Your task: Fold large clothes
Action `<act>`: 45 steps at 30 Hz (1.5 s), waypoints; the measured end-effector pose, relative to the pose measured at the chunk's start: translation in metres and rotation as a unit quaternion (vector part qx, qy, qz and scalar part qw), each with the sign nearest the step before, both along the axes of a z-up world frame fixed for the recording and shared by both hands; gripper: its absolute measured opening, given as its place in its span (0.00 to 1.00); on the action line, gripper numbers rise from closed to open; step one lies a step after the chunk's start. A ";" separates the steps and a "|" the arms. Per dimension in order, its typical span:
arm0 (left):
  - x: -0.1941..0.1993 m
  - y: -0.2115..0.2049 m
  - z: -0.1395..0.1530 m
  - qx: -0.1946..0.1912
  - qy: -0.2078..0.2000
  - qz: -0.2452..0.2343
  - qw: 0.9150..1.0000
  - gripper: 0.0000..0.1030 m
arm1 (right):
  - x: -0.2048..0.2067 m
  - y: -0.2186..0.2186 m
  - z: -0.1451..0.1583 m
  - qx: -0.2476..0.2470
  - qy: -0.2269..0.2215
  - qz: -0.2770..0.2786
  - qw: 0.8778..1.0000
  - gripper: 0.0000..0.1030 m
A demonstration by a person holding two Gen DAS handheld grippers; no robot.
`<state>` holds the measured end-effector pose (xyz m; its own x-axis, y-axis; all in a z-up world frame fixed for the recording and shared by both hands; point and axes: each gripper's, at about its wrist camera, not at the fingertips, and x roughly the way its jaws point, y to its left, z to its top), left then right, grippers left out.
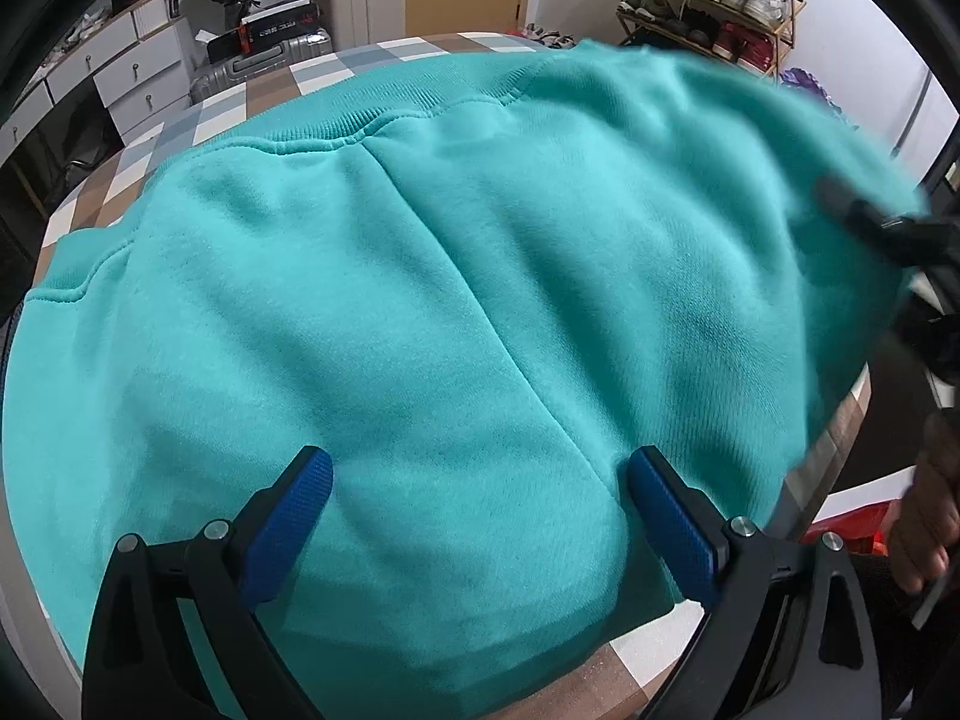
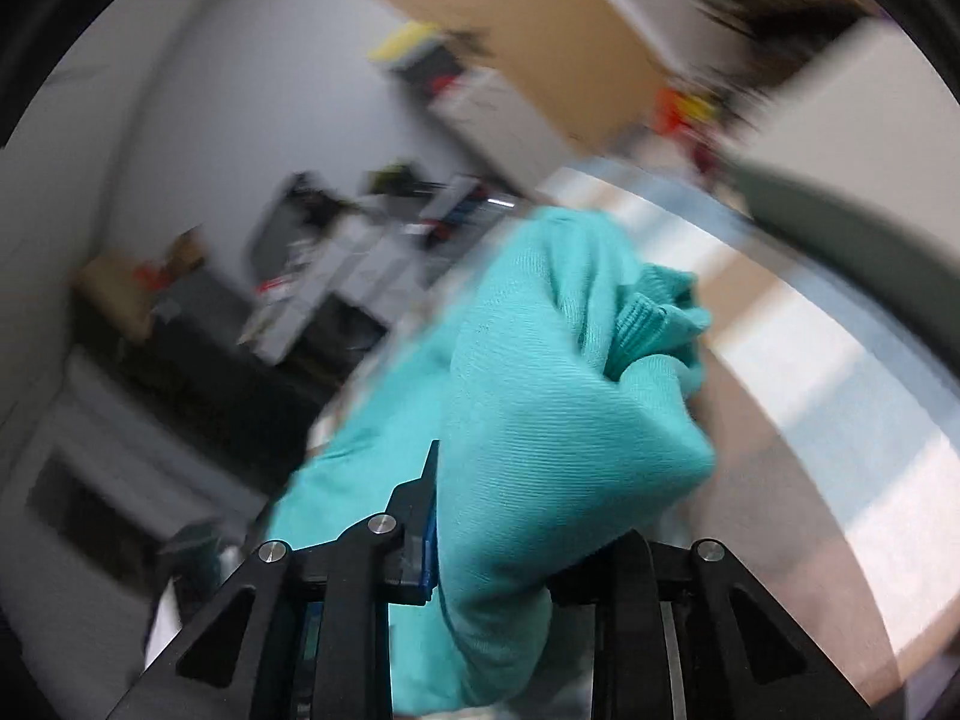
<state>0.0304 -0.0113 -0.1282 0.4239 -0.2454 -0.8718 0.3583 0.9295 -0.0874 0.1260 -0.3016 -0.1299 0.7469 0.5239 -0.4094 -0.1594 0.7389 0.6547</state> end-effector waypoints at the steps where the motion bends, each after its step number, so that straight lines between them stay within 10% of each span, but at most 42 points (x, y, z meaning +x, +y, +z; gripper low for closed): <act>1: 0.000 0.000 0.000 0.002 -0.001 0.000 1.000 0.93 | -0.003 0.008 0.007 -0.017 -0.020 0.015 1.000 0.25; 5: -0.003 -0.001 0.000 0.008 -0.003 -0.002 1.000 0.93 | 0.001 0.021 0.001 -0.051 0.005 0.010 0.999 0.35; 14: -0.003 0.001 0.002 0.001 0.000 -0.008 1.000 0.93 | 0.037 -0.025 -0.060 0.100 0.148 -0.024 0.984 0.67; 18: -0.002 0.002 0.003 -0.003 0.000 -0.022 1.000 0.93 | 0.047 -0.021 -0.073 0.132 0.168 -0.032 0.976 0.68; 21: 0.003 0.012 0.008 -0.032 0.003 -0.021 0.999 0.93 | 0.046 -0.020 -0.065 0.107 0.150 -0.035 0.982 0.38; 27: 0.013 0.053 0.049 -0.147 -0.011 0.042 0.988 0.93 | 0.029 -0.006 -0.033 -0.016 0.085 -0.022 0.996 0.23; 31: 0.043 0.064 0.046 -0.080 -0.004 0.128 0.989 0.93 | 0.019 -0.005 -0.022 -0.070 0.073 -0.023 0.995 0.22; 33: 0.058 0.050 0.015 -0.076 0.052 0.122 0.988 0.93 | 0.021 -0.008 -0.015 -0.097 0.057 -0.019 0.993 0.21; 37: 0.060 -0.011 0.001 0.009 0.040 0.076 0.996 0.93 | 0.029 -0.017 0.005 -0.167 0.031 -0.011 0.985 0.20; 42: 0.088 -0.067 0.005 -0.050 0.064 0.045 0.996 0.93 | 0.042 -0.030 0.055 -0.281 -0.005 -0.016 0.959 0.19; 45: 0.090 -0.084 0.010 -0.108 0.054 0.011 0.993 0.93 | 0.031 -0.001 0.092 -0.387 -0.072 -0.014 0.919 0.19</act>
